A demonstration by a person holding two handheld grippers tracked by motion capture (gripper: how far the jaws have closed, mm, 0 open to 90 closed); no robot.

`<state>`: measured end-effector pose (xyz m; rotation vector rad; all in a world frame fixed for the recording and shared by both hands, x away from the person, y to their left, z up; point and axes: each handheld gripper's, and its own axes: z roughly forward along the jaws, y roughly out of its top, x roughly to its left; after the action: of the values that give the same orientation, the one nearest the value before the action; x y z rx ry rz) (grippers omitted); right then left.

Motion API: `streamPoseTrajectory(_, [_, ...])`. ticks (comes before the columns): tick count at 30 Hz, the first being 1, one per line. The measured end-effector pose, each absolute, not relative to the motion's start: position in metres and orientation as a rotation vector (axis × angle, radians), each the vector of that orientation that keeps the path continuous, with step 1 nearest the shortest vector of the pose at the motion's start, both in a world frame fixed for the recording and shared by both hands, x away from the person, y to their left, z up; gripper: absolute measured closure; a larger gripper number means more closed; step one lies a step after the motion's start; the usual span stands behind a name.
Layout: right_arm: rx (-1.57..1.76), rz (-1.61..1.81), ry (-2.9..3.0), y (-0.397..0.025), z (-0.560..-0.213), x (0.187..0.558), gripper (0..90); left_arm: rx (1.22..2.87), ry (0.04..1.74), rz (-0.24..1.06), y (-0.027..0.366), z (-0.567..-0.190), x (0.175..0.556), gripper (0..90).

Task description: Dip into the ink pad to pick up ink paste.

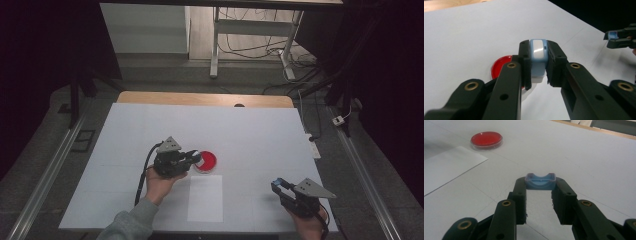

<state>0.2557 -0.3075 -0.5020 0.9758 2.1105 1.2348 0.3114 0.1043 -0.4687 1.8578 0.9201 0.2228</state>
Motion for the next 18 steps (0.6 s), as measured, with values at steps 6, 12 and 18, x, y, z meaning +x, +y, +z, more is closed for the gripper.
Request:
streamPoseTrajectory(6, [0.969, 1.231, 2.115, -0.306, -0.502, 0.256, 65.2, 1.881, 0.942, 0.222, 0.099, -0.474, 0.319, 75.7])
streamPoseTrajectory(12, [0.976, 1.234, 2.103, -0.307, -0.501, 0.256, 65.1, 1.902, 0.957, 0.227, 0.090, -0.478, 0.328, 75.7])
streamPoseTrajectory(18, [0.975, 1.237, 2.104, -0.307, -0.501, 0.256, 65.1, 1.921, 0.961, 0.240, 0.082, -0.480, 0.335, 75.7])
